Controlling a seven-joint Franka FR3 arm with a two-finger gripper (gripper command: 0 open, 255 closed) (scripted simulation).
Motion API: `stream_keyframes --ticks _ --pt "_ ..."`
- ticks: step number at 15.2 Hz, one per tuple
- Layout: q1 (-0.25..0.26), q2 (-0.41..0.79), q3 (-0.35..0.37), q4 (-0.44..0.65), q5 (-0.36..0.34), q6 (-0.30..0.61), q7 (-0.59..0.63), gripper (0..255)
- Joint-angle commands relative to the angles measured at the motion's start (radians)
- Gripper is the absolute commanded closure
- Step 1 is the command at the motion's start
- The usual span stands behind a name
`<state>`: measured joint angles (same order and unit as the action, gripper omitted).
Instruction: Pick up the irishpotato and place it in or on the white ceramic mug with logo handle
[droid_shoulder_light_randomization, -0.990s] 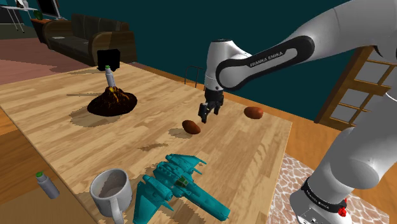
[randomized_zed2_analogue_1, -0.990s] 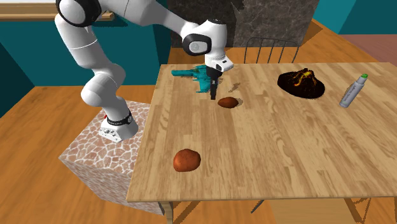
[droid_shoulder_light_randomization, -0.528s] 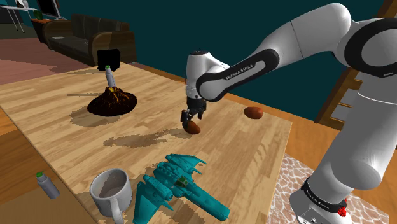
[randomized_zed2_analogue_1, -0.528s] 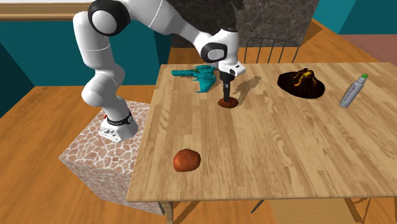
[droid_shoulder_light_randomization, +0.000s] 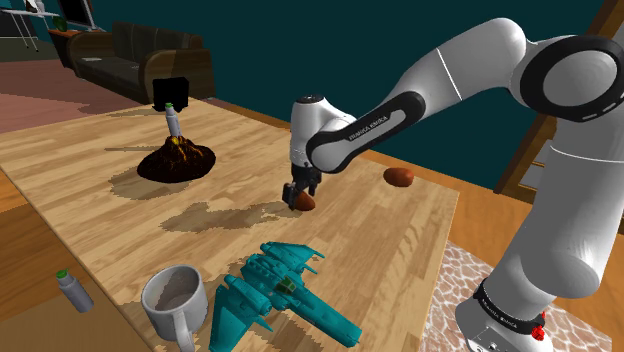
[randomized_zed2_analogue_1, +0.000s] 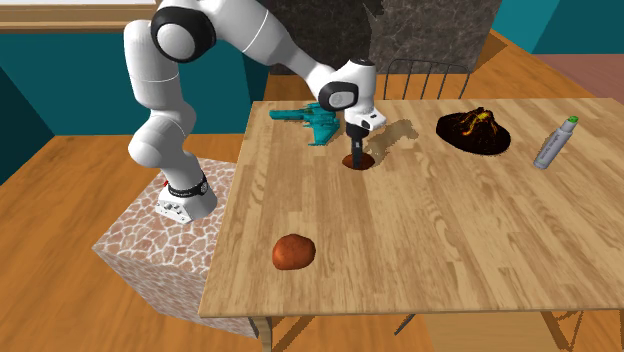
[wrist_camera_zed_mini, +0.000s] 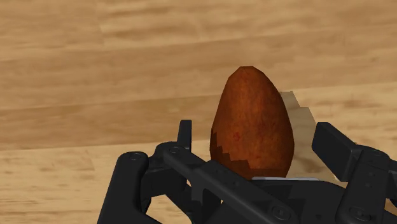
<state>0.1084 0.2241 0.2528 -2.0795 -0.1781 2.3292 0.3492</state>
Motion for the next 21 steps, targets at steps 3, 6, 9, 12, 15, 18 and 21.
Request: stream_keyframes --ticks 3,6,9,12,15,18,21 --pt "0.0 0.004 -0.001 0.0 -0.002 0.004 0.001 0" --pt "0.0 0.004 -0.001 0.0 -0.002 0.004 0.001 0" --pt "0.0 0.004 -0.001 0.0 -0.002 0.004 0.001 255" --pt "0.0 0.004 -0.001 0.0 -0.002 0.004 0.001 255" --pt "0.0 0.004 -0.001 0.001 -0.002 0.004 0.001 255" --pt "-0.001 -0.012 0.002 0.008 0.007 -0.019 -0.006 255" --pt "-0.003 -0.035 0.005 0.022 0.018 -0.054 -0.016 255"
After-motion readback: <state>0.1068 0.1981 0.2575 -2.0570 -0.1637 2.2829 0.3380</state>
